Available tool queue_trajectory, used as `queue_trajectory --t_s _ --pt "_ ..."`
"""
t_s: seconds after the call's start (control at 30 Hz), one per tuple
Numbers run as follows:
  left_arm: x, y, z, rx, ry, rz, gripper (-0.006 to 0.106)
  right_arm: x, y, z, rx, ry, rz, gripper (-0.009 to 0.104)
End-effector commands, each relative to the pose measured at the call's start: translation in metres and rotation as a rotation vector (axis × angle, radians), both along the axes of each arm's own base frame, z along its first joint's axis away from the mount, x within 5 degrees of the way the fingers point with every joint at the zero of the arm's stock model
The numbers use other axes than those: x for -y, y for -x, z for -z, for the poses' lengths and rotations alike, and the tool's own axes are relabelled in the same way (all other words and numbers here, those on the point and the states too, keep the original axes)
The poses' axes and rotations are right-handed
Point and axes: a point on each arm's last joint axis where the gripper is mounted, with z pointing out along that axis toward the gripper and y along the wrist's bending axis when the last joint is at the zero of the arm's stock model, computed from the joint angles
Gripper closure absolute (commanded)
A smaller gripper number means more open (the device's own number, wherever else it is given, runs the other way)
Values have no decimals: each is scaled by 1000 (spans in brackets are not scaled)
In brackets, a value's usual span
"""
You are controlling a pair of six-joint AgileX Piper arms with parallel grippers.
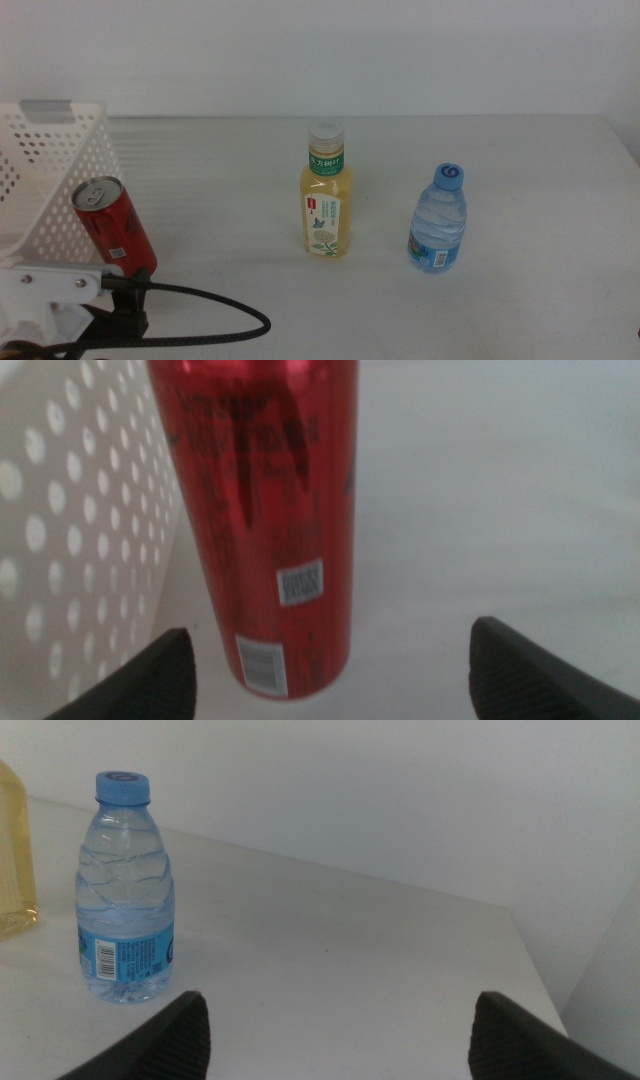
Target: Use arms to grab the bottles and put them into the dustbin to the left of the table.
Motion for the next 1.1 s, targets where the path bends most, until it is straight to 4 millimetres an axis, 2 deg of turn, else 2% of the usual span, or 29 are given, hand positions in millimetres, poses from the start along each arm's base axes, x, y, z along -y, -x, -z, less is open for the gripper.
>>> queue_trajectory --t_s 0.0,0.77,1.07 --pt "0 -10 -23 217 33 -21 10 1 2 -11 112 5 10 27" --pt "1 -52 -36 185 -35 -83 10 1 2 -11 112 5 10 27" --pt "2 -66 -25 167 -43 -100 10 1 2 -11 112 5 10 27"
